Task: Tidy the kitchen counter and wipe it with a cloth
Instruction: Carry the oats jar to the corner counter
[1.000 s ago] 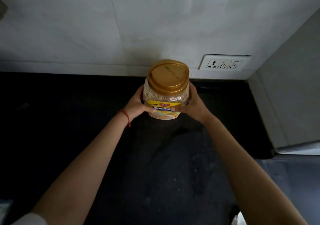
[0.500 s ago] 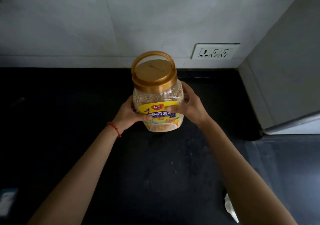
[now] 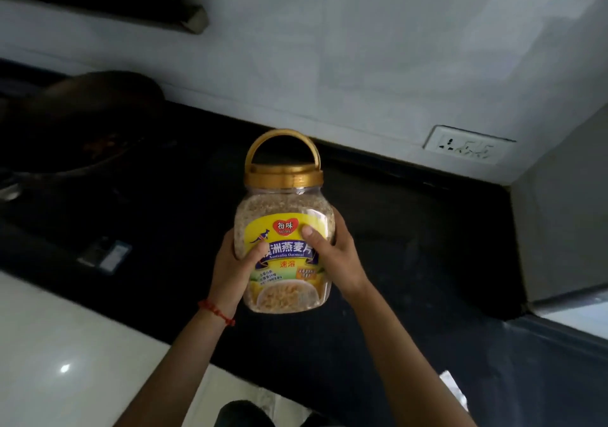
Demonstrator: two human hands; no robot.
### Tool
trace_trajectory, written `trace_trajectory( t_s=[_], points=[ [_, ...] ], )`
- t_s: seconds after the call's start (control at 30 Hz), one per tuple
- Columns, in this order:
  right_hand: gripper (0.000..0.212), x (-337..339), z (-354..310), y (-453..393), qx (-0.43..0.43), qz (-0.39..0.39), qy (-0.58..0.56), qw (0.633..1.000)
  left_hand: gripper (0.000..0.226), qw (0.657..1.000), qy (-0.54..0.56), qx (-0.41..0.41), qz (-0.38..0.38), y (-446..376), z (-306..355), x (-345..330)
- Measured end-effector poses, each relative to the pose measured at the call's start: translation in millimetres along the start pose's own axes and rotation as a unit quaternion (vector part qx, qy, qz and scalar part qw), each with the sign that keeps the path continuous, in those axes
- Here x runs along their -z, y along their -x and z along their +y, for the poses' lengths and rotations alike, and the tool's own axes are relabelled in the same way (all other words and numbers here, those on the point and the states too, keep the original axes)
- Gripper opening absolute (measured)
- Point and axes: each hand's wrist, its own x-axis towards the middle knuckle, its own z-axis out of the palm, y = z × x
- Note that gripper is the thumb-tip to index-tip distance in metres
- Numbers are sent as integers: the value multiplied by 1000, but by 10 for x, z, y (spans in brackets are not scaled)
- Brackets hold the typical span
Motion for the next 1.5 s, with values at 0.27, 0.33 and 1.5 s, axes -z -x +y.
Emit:
trace_trajectory(
  t_s=[0.27, 0.33, 1.5],
  points=[
    [73, -1139, 451, 287, -87, -167, 83, 979, 72, 966, 54, 65, 244, 1124, -229, 997],
    [74, -1514, 604, 375, -100, -206, 105, 968, 74, 950, 66, 71, 298, 1381, -254, 1312],
    [103, -7908, 2431, -506, -90, -508, 271, 813, 57, 811, 189, 80, 548, 1874, -212, 7173]
  ],
)
